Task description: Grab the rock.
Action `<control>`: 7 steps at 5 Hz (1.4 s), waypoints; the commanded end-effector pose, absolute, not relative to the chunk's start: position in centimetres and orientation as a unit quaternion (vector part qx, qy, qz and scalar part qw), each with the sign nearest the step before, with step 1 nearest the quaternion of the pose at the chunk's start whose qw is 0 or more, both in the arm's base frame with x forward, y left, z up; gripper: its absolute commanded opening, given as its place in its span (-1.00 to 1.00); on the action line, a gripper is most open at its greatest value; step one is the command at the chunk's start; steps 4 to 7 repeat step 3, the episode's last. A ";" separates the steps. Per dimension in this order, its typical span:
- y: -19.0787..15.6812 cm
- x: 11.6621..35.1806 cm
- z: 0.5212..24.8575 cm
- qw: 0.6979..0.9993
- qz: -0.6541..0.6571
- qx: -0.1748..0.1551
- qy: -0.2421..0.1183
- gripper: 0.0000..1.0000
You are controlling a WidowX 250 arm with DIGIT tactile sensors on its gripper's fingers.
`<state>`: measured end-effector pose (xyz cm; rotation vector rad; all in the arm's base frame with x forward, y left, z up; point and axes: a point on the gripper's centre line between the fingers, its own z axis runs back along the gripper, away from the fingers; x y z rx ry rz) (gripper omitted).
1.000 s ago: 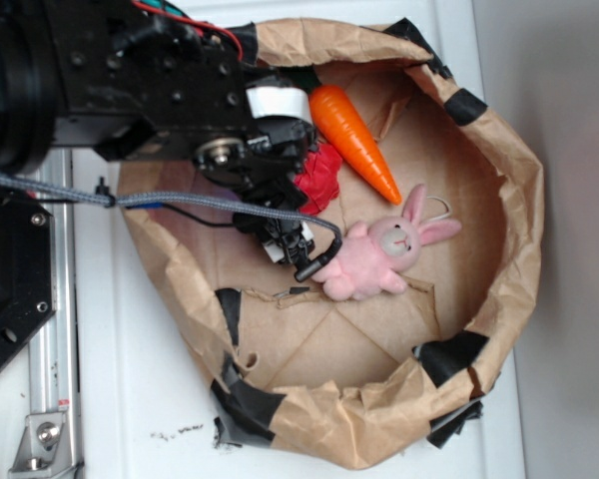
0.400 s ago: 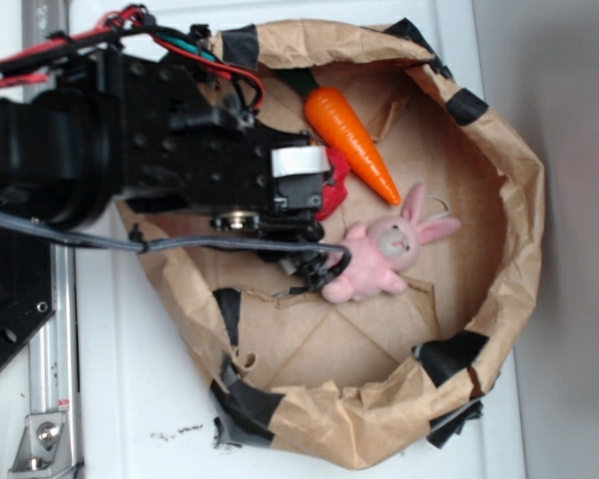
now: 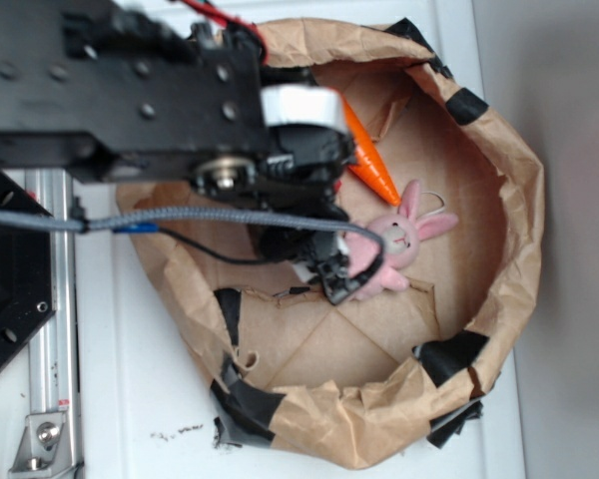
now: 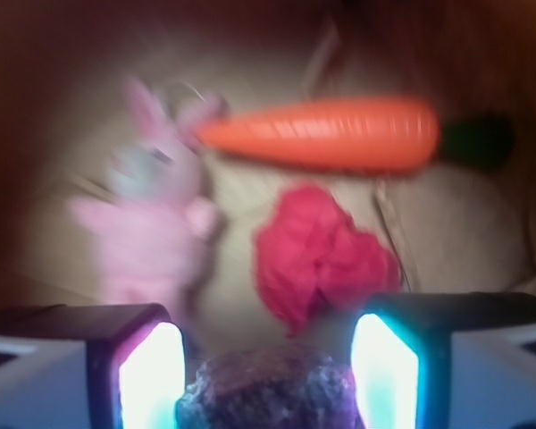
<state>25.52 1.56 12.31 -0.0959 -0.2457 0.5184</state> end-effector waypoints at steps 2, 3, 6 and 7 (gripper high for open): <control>-0.8 28.1 16.3 0.976 0.158 -0.027 -0.149 -1.00; -0.9 28.0 15.9 0.975 0.160 -0.022 -0.151 -1.00; -0.9 28.0 15.9 0.975 0.160 -0.022 -0.151 -1.00; -0.9 28.0 15.9 0.975 0.160 -0.022 -0.151 -1.00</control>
